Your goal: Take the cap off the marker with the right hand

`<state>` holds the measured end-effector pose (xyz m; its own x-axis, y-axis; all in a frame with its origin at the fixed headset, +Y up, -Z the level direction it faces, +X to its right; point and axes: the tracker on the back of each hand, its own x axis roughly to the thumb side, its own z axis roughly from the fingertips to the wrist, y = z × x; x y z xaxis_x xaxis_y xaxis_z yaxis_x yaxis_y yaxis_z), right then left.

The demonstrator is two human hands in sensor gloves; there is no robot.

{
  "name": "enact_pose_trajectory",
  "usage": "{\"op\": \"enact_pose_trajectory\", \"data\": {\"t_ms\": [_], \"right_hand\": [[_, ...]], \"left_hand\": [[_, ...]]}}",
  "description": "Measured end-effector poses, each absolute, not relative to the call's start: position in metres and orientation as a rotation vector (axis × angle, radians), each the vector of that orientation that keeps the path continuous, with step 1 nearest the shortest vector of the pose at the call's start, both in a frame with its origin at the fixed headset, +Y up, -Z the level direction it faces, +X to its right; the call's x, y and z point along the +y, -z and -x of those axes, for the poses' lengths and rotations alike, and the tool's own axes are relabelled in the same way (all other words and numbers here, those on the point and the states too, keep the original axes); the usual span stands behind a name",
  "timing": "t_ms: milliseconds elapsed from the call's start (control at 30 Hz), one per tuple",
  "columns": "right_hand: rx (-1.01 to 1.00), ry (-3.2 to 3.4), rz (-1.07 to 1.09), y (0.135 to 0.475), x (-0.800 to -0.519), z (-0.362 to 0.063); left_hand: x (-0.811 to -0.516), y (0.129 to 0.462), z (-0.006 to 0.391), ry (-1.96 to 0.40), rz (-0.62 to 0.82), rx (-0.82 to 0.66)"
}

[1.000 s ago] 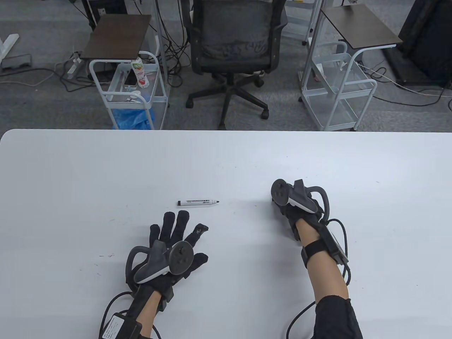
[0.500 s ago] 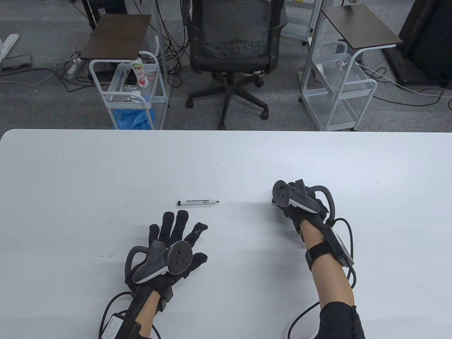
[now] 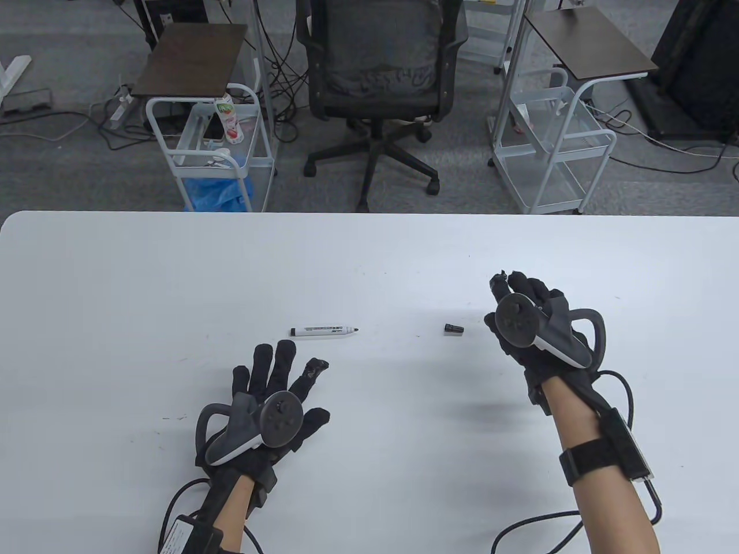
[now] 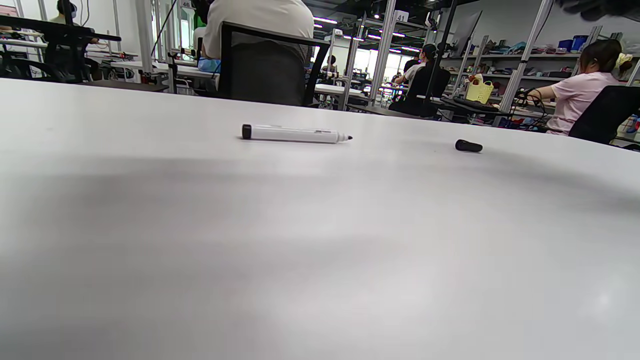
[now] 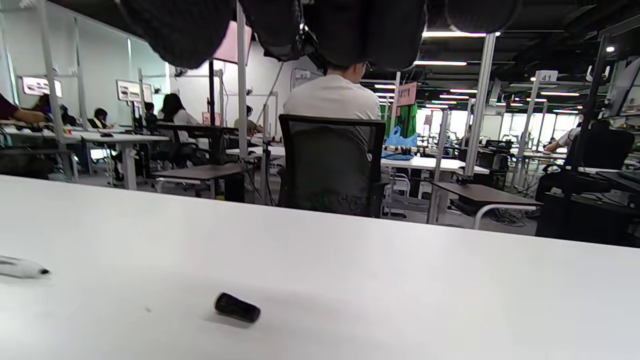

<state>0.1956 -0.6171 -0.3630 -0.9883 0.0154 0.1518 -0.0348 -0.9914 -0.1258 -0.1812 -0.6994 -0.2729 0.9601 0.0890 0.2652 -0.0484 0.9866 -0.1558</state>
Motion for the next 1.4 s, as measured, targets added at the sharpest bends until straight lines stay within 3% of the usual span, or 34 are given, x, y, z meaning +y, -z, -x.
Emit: {"op": "enact_pose_trajectory", "data": {"t_ms": [133, 267, 433, 567, 667, 700, 733, 867, 1400], "right_hand": [[-0.291, -3.019, -0.335, 0.331, -0.599, -0.191], [-0.384, -2.962, -0.402, 0.303, -0.600, -0.189], [-0.401, -2.921, -0.387, 0.287, -0.643, -0.198], [-0.228, -3.018, -0.430, 0.281, -0.697, -0.197], [-0.144, -3.100, -0.453, 0.281, -0.720, -0.196], [0.007, -3.078, -0.466, 0.285, -0.723, -0.195], [0.117, -3.049, -0.455, 0.286, -0.723, -0.194], [-0.060, -2.990, -0.519, 0.284, -0.719, -0.184], [0.017, -2.985, -0.624, 0.279, -0.722, -0.176]], "left_hand": [[-0.700, 0.273, 0.180, -0.064, 0.154, -0.278], [-0.700, 0.273, 0.179, -0.060, 0.157, -0.280], [-0.701, 0.273, 0.177, -0.052, 0.162, -0.280], [-0.703, 0.273, 0.175, -0.048, 0.167, -0.292], [-0.706, 0.274, 0.174, -0.071, 0.189, -0.318], [-0.707, 0.275, 0.174, -0.077, 0.188, -0.317], [-0.708, 0.277, 0.174, -0.076, 0.193, -0.313], [-0.710, 0.281, 0.176, -0.060, 0.193, -0.296], [-0.711, 0.280, 0.178, -0.035, 0.168, -0.273]]}}
